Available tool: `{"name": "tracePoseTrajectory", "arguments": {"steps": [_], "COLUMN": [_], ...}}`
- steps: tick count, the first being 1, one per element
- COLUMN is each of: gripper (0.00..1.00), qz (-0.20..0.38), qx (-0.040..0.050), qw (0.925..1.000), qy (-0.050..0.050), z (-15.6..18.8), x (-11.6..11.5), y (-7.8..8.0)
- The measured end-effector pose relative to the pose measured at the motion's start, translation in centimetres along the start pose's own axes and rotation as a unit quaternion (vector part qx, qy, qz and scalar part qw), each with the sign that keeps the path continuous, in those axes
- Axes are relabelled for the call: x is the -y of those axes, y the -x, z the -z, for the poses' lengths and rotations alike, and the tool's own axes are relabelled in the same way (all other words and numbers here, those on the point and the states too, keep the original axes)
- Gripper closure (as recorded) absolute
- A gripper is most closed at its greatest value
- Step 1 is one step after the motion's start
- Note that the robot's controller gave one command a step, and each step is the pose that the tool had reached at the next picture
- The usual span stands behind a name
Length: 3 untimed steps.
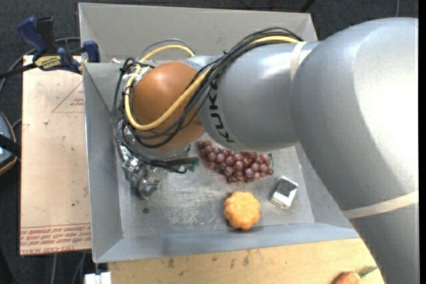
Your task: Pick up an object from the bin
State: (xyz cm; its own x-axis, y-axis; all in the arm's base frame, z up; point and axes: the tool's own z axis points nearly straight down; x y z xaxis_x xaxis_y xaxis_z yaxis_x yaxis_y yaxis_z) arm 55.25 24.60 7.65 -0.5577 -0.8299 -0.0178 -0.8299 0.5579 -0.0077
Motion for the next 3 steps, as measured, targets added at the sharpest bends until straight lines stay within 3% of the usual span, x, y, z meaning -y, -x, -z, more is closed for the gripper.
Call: {"name": "tracePoseTrajectory", "arguments": {"steps": [2, 3], "gripper": [1.0, 1.0], "qz": [0.0, 0.0], "qx": [-0.002, -0.0092], "qw": [1.0, 0.9999], "qy": [0.001, 0.006], "z": [0.3, 1.8], "x": [0.0, -0.3], "y": [-0.1, -0.3]}}
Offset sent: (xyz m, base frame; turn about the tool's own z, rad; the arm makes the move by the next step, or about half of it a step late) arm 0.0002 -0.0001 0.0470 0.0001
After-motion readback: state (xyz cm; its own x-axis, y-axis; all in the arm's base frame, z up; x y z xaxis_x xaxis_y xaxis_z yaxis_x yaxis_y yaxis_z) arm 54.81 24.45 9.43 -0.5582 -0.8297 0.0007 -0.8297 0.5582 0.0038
